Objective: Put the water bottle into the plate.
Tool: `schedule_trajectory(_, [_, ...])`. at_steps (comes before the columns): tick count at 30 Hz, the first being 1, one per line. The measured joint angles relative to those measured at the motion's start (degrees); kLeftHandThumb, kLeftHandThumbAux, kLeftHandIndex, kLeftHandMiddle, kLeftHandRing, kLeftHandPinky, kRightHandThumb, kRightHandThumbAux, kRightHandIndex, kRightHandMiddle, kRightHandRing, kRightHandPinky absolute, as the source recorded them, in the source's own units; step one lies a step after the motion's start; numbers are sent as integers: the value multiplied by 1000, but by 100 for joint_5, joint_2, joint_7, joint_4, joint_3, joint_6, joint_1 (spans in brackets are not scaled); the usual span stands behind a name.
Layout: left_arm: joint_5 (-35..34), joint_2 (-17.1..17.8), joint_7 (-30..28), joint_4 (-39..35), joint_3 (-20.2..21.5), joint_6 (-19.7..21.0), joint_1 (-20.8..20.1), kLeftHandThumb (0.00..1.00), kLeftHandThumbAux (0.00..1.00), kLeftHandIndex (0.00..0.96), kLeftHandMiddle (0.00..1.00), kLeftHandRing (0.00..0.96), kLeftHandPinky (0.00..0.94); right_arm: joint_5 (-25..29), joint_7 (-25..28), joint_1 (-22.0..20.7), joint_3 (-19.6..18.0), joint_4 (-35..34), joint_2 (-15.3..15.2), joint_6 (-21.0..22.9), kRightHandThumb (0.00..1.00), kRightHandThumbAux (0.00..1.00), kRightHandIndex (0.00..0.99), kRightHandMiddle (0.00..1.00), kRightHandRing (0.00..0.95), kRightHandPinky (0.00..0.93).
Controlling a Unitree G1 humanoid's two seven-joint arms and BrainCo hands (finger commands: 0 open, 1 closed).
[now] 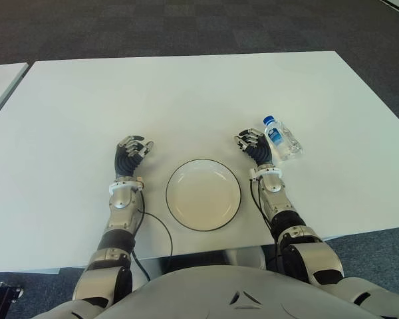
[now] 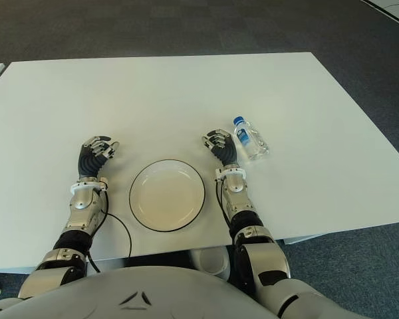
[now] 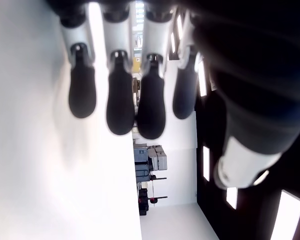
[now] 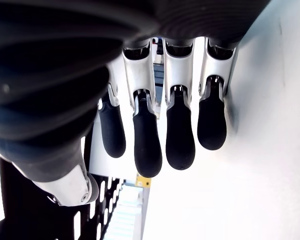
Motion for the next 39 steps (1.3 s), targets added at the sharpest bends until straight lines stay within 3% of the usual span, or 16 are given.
schedule_trajectory(8, [2,-2,5,-31,4,34,24,706,713,435,650,630,608,6,63,256,0,-463,2,98,708,728,433,628,641,658])
schedule_trajectory(20, [0,-19,6,-51,7,38,40,707,713,435,657,639,618,-55,1,877,6,-2197,11,212,710,726,435,648,654,680])
schedule_trajectory(28, [66,-16,13,-47,-9,-66,70,707,714,436,666,647,627,-687,-806,1173,-21,-2653,11,-440,707,728,430,623,622,593])
schedule_trajectory(33, [83,-16,13,-51,-9,-68,85,707,714,436,665,643,617,-1282,-1500,1298,-33,-2861,3,-835,811,699,396,513,525,488])
schedule_trajectory(36, [85,-16,13,-54,-8,-58,87,707,714,436,663,640,615,-1728,-1971,1299,-36,-2896,-34,-920,729,720,400,358,370,381])
schedule_trajectory(37, [86,-16,13,-58,-9,-53,87,707,715,436,662,639,615,-1919,-2162,1298,-36,-2902,-65,-918,630,714,305,298,310,331])
schedule_trajectory(39, [87,-17,13,-66,-11,-39,88,707,715,435,657,633,607,-2287,-2538,1294,-36,-2904,-128,-878,535,693,200,227,238,268])
